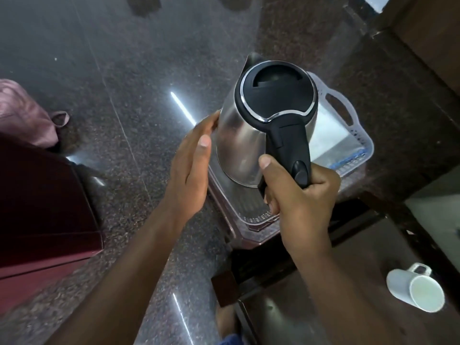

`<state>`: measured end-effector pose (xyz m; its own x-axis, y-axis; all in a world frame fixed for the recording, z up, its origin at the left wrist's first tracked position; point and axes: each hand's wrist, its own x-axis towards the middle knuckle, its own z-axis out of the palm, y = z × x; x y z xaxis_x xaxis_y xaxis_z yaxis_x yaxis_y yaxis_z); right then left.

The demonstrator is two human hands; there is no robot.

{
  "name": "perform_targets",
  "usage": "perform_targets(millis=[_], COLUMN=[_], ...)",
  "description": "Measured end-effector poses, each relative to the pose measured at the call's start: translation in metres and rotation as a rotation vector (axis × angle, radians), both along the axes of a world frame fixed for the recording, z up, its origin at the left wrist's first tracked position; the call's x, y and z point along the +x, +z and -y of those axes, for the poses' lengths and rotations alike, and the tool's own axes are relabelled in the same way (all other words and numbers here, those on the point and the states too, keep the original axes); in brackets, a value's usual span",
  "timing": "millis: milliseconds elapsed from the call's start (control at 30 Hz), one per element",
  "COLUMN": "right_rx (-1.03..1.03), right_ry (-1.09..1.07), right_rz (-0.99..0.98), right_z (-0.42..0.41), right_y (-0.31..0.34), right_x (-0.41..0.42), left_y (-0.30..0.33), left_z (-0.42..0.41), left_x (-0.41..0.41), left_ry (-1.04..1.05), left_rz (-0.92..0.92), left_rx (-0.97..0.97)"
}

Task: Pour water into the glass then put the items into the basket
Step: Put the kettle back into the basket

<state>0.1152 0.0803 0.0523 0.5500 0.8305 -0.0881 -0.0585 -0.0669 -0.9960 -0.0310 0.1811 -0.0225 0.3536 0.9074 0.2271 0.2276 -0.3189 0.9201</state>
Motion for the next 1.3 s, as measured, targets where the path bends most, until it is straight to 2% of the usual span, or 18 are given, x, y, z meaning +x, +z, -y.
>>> perform_targets(millis=[433,667,833,1067,1200,1300], right_rx=[0.001,0.014,-0.007,-0.037,-0.112,-0.197], right_ry=[0.001,0.029,0.047,0.111,0.254,0.242], right_rz=[-0.044,-0.045,-0.032,-0.045,0.075,0.295], right_z=[-0.033,-0.033,-0.034,-0.031,-0.025,-0.014], right_y=[-0.046,-0.056,-0.052,-0.051,-0.043,-0.037], right_x=[-0.022,-0.012,-0.009,-0.001,0.016,0.042], left_y=[-0.022,-0.025,-0.024,-0.013,0.002,0.025], left_z=[-0.021,-0.022,-0.019,-0.009,0.000,0.006], left_x=[-0.012,-0.014,-0.008,0.002,0.010,0.021], left_ry=[0.077,0.082,0.071,0.157,0.225,0.286], left_rz=[-0.101,-0.151,-0.143,-0.138,-0.125,-0.098], left_rx=[-0.142,-0.061,-0.058,-0.089,-0.093,-0.010])
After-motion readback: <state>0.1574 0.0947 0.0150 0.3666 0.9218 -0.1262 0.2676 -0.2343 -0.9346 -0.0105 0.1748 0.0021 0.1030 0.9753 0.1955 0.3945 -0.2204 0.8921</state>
